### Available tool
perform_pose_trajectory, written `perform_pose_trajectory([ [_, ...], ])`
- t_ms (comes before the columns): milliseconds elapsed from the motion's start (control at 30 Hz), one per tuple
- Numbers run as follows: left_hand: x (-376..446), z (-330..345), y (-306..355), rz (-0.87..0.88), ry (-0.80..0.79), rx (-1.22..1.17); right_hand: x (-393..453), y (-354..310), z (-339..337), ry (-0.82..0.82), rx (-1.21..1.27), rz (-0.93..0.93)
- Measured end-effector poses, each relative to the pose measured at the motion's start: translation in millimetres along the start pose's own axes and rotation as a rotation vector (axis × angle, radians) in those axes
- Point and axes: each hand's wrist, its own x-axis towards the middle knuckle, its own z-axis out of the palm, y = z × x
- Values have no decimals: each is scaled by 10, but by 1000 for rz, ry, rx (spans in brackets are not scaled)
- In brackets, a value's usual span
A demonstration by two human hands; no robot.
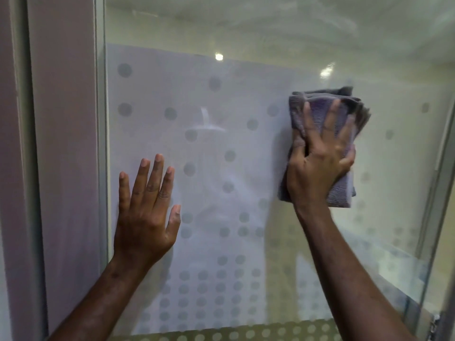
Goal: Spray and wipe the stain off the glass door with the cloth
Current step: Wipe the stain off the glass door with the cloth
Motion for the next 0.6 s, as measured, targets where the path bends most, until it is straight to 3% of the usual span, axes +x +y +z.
perform_pose_trajectory([
  [133,7,-2,-17,5,-1,0,-423,-149,30,-58,-66,-298],
  [267,5,-11,-30,4,8,-17,-704,336,-62,-136,-117,-461],
  [400,7,-16,-28,4,1,-35,-708,826,-203,-133,-121,-383],
  [600,4,-34,-5,7,-15,-22,-223,1185,-289,-63,-70,4],
])
